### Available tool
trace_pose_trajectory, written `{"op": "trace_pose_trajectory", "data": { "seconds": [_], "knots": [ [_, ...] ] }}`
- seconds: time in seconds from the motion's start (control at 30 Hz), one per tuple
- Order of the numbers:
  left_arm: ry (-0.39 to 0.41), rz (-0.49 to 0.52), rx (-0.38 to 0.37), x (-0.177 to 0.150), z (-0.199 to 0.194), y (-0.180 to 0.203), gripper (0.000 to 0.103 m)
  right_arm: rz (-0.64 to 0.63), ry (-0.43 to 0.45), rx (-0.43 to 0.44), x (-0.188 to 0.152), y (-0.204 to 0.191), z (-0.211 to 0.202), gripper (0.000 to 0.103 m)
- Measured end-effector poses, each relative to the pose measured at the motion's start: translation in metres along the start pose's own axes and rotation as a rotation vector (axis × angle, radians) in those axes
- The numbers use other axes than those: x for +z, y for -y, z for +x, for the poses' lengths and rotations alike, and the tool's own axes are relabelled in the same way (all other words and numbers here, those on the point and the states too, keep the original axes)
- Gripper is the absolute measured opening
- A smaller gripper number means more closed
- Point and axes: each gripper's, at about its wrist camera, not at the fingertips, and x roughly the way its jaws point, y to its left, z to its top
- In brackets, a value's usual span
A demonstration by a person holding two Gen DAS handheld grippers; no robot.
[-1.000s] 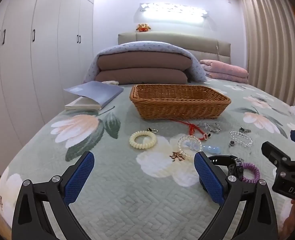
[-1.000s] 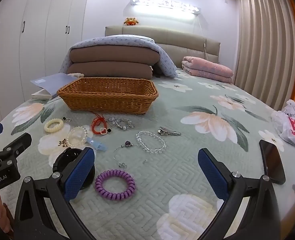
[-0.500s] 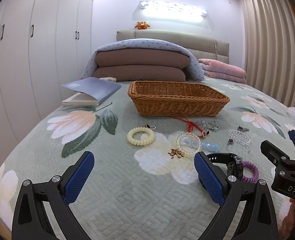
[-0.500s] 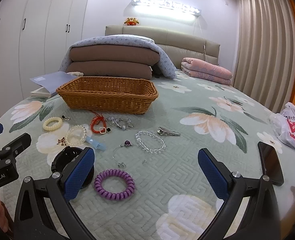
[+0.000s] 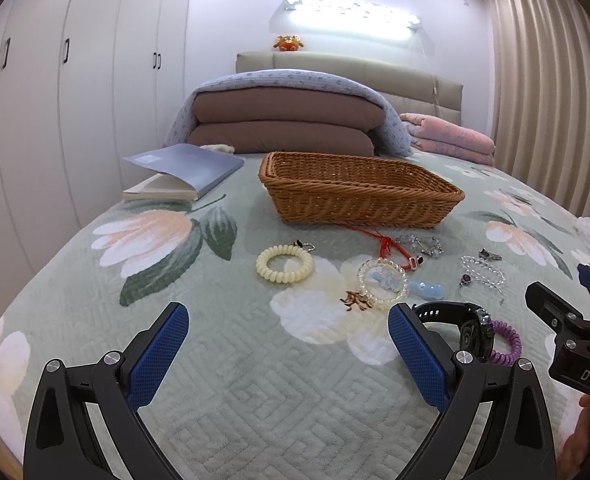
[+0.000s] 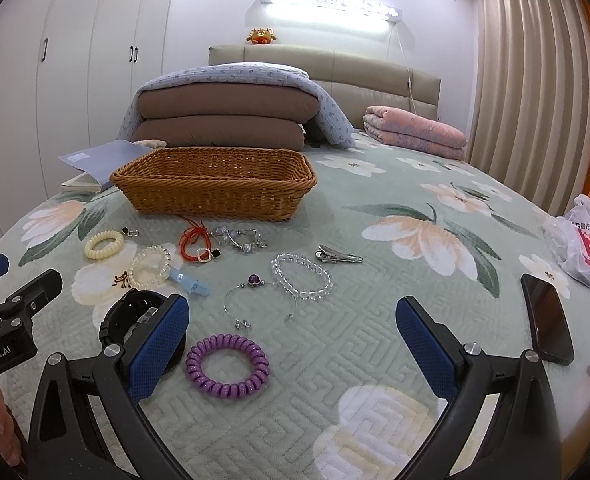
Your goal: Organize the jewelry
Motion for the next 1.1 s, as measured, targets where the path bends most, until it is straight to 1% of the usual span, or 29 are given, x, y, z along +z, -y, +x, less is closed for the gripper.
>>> {"op": "trace_pose_trajectory", "data": {
  "seconds": [0.13, 0.33, 0.63, 0.83, 0.97, 1.1],
  "knots": [
    [-0.011, 0.000, -0.016, 0.000, 0.002, 0.000, 0.100, 0.008, -0.010, 0.003, 0.000, 0.000, 0.002, 0.103],
    [-0.014, 0.008, -0.015, -0.001, 0.004, 0.001, 0.100, 0.014, -0.019, 0.007, -0.001, 0.002, 0.004, 0.103],
    [-0.026, -0.017, -0.027, -0.001, 0.005, -0.004, 0.100, 0.015, -0.025, 0.009, -0.002, 0.002, 0.006, 0.103],
    [-0.036, -0.027, -0.036, -0.001, 0.007, -0.006, 0.100, 0.021, -0.015, -0.006, -0.002, 0.006, 0.004, 0.103],
    [-0.065, -0.041, -0.051, 0.000, 0.010, -0.009, 0.100, 0.046, -0.016, -0.001, 0.000, 0.016, 0.005, 0.103],
    [-0.123, -0.083, -0.083, 0.002, 0.019, -0.020, 0.100, 0.069, -0.014, -0.008, 0.001, 0.029, 0.006, 0.103]
  ]
}}
